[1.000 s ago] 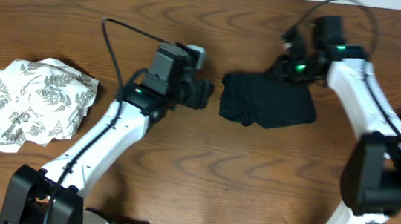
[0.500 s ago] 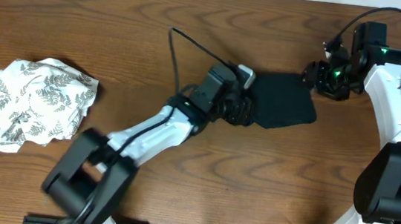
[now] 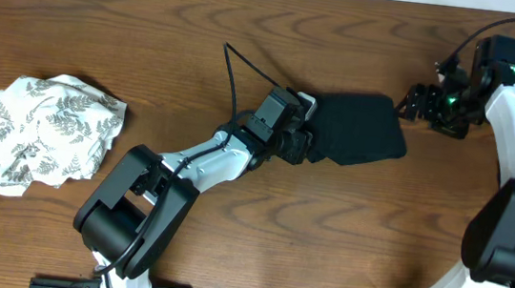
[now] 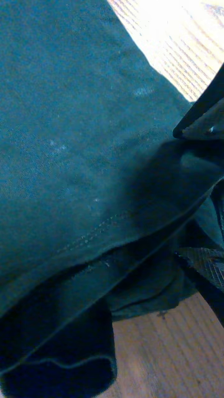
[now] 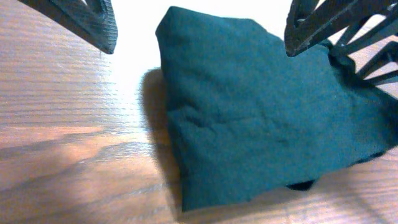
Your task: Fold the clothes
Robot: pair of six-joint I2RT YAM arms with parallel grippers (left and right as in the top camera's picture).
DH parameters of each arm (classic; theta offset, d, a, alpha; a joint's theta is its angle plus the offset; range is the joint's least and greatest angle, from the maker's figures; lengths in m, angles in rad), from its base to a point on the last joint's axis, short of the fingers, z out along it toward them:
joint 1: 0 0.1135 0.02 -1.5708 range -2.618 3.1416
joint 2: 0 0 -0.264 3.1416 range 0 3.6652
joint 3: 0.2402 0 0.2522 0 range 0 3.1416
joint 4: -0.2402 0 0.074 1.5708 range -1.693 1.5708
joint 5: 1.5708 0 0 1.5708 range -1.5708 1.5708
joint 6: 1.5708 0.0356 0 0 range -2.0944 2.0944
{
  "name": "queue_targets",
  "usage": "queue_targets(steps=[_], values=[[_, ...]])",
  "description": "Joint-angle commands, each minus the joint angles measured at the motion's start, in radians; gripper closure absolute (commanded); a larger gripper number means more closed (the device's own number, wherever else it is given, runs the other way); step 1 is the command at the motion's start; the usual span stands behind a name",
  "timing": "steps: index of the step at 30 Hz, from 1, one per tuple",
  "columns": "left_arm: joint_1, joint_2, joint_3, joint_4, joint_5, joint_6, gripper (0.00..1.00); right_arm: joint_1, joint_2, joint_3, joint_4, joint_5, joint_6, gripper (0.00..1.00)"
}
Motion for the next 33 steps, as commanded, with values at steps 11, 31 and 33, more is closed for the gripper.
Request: queue_targets(steps=[11, 31, 33], values=[[0.004, -0.002, 0.013, -0.004, -0.023, 0.024, 0.44, 0.004, 0.253, 0.0, 0.053, -0.211, -0.116, 0.23], [0.004, -0.002, 0.013, -0.012, -0.023, 0.024, 0.44, 0.026, 0.269, 0.0, 0.114, -0.401, -0.214, 0.51], [0.004, -0.002, 0.013, -0.013, -0.023, 0.024, 0.44, 0.026, 0.269, 0.0, 0.116, -0.401, -0.214, 0.55]])
